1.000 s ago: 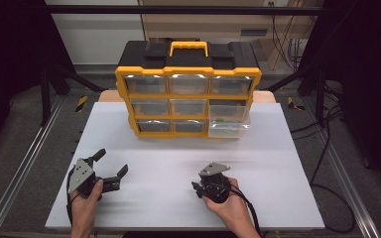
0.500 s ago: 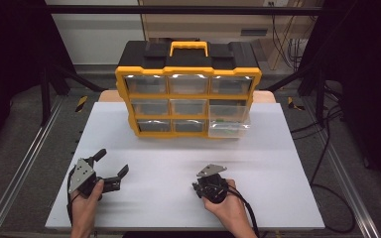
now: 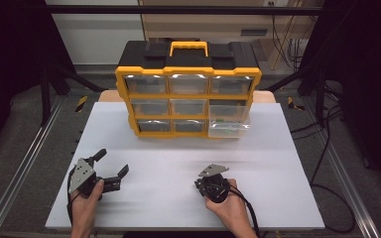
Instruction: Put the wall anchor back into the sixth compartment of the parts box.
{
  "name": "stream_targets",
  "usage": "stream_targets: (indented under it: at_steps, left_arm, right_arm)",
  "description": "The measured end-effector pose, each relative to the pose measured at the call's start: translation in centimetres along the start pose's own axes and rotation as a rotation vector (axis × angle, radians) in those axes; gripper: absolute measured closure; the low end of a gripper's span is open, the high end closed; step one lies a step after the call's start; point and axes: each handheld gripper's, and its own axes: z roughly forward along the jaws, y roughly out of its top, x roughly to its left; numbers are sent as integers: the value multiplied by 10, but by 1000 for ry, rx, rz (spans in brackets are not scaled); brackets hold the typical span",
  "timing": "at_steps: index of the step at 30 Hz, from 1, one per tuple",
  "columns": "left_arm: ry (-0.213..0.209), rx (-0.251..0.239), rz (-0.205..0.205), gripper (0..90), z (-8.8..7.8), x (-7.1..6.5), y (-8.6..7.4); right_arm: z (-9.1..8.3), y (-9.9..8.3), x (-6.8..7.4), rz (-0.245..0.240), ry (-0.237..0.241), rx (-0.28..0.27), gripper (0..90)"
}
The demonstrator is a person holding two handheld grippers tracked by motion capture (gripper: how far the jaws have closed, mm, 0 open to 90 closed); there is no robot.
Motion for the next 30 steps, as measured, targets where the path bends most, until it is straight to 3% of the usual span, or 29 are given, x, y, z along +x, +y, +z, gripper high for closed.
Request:
stream_targets:
  at_steps: [1,9,12,14,17,20,23,30]
  left_arm:
    - [2,-1,-1,16,0,0,0]
    - [0,0,-2,16,0,0,0]
    - [0,0,0,16,-1,-1,0]
    - [1,0,0,16,-1,-1,0]
    - [2,2,0,16,-1,-1,0]
    - [3,2,0,15,-1,-1,0]
    - [3,2,-2,16,-1,-1,0]
    - [4,1,-4,15,-1,0,-1]
  right_arm:
    - [-3,1,-3,18,5,-23,842]
    - [-27,15,-16,28,-13,-121,842]
    - [-50,31,-21,25,-20,-187,842]
    - [-56,36,-22,22,-21,-203,842]
    - [-82,55,-26,3,-27,-265,842]
    - [-95,66,-30,0,-31,-301,842]
    - [-121,88,-45,8,-59,-367,842]
    - [-152,123,-74,29,-94,-439,842]
